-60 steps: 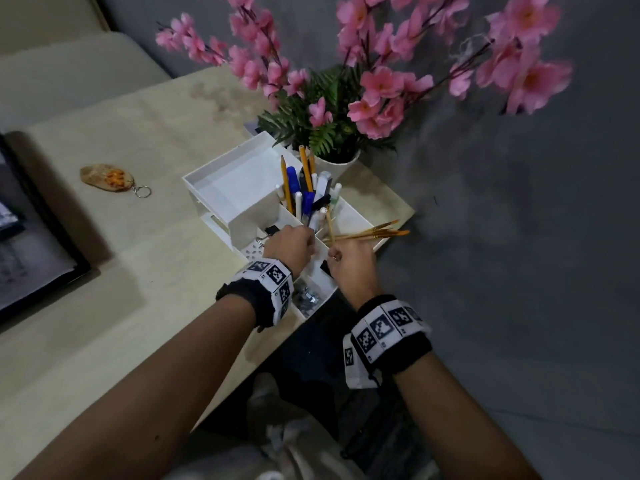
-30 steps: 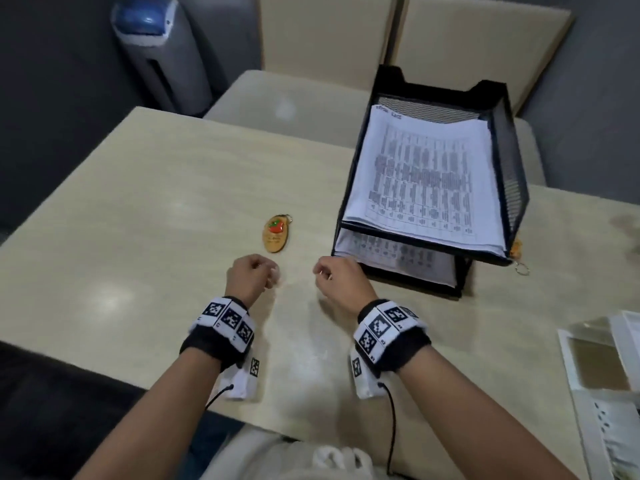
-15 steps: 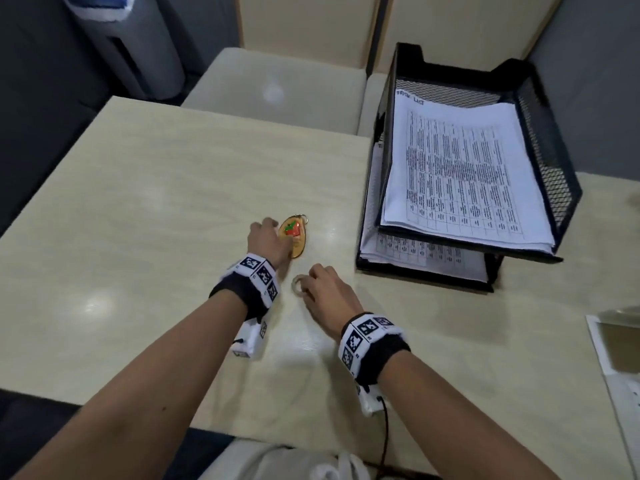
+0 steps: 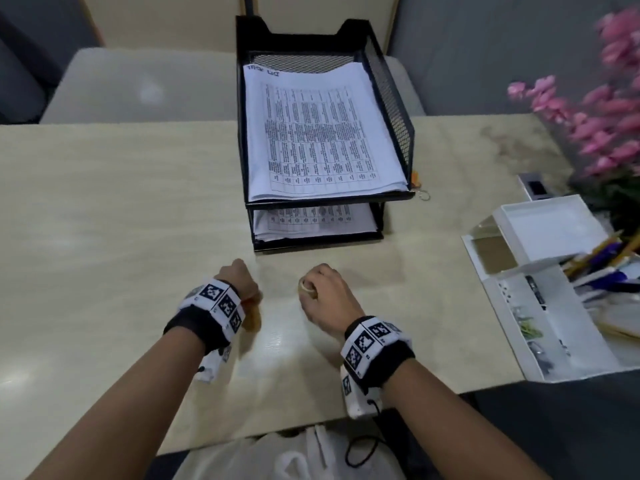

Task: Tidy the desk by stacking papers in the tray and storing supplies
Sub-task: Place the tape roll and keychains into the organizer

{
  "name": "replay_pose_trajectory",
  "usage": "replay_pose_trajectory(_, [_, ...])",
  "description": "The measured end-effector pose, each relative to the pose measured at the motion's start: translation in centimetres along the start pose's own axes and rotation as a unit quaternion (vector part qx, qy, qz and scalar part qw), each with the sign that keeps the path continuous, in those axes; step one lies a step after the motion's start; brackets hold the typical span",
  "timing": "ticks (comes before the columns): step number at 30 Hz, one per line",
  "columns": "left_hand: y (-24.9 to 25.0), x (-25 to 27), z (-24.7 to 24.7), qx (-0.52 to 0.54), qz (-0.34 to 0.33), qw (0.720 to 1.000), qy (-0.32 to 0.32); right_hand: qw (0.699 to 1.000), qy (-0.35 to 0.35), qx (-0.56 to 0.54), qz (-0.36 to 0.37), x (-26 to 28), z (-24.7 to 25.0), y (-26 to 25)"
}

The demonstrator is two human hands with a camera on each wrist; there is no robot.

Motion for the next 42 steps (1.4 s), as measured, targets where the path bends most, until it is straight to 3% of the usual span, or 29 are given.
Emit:
replay_pose_trajectory(3, [4.7, 2.9, -3.5, 0.021, -0.069, 0.996, -0.057, 0.994, 0.064, -0.050, -0.066, 2.2, 4.1, 3.7])
replay_pose_trajectory(6, [10.1, 4.6, -5.4, 0.182, -0.125, 0.971, -0.094, 0.976, 0.174, -0.046, -0.124, 4.6, 9.5, 8.0])
replay_pose_trajectory(9, [15.0, 6.6, -5.9, 0.317, -0.150, 0.933, -0.078, 0.947, 0.261, 0.002, -0.189, 7.3, 14.7, 11.9])
replay_pose_trajectory(11, [17.9, 7.6, -6.3, 0.348, -0.164, 0.920, -0.072, 0.930, 0.291, 0.030, -0.224, 9.4, 17.0, 13.8])
replay_pose_trajectory(14, [21.5, 8.9, -7.6, 0.373, -0.182, 0.901, -0.129, 0.926, 0.274, 0.080, -0.247, 11.9, 18.1, 15.2])
replay_pose_trajectory(19, [24.9, 11.1, -9.4, 0.373, -0.193, 0.883, -0.208, 0.920, 0.257, 0.179, -0.234, 12.8, 17.3, 15.5])
replay_pose_trajectory(23, [25.5, 11.4, -10.0, 0.356, -0.192, 0.887, -0.224, 0.927, 0.294, 0.132, -0.191, 14.3, 16.7, 16.3])
replay_pose_trajectory(32, [26.9, 13.5, -11.3, 0.352, -0.205, 0.872, -0.272, 0.899, 0.338, 0.045, -0.275, 14.9, 18.6, 17.8])
replay_pose_trajectory(35, [27.4, 14.3, -11.5, 0.374, -0.220, 0.853, -0.290, 0.888, 0.381, 0.011, -0.257, 16.1, 19.1, 17.2])
replay_pose_trajectory(38, [28.4, 15.5, -11.5, 0.409, -0.254, 0.816, -0.319, 0.862, 0.453, -0.099, -0.206, 16.4, 20.2, 15.6])
replay_pose_trajectory(40, [29.4, 16.7, -11.0, 0.427, -0.286, 0.790, -0.334, 0.852, 0.466, -0.169, -0.169, 15.5, 21.5, 14.6])
replay_pose_trajectory(42, [30.5, 17.7, -9.9, 0.420, -0.323, 0.783, -0.326, 0.844, 0.479, -0.193, -0.141, 14.3, 23.7, 14.2])
Point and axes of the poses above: each hand's wrist, its own x-axis away from the middle knuckle, its own z-axis out of the back of the hand, y = z × x, the point moved 5 cm from there along -x, towards the middle knuckle, and after that the axes turned 9 degrees about z, right-handed, at the moved point
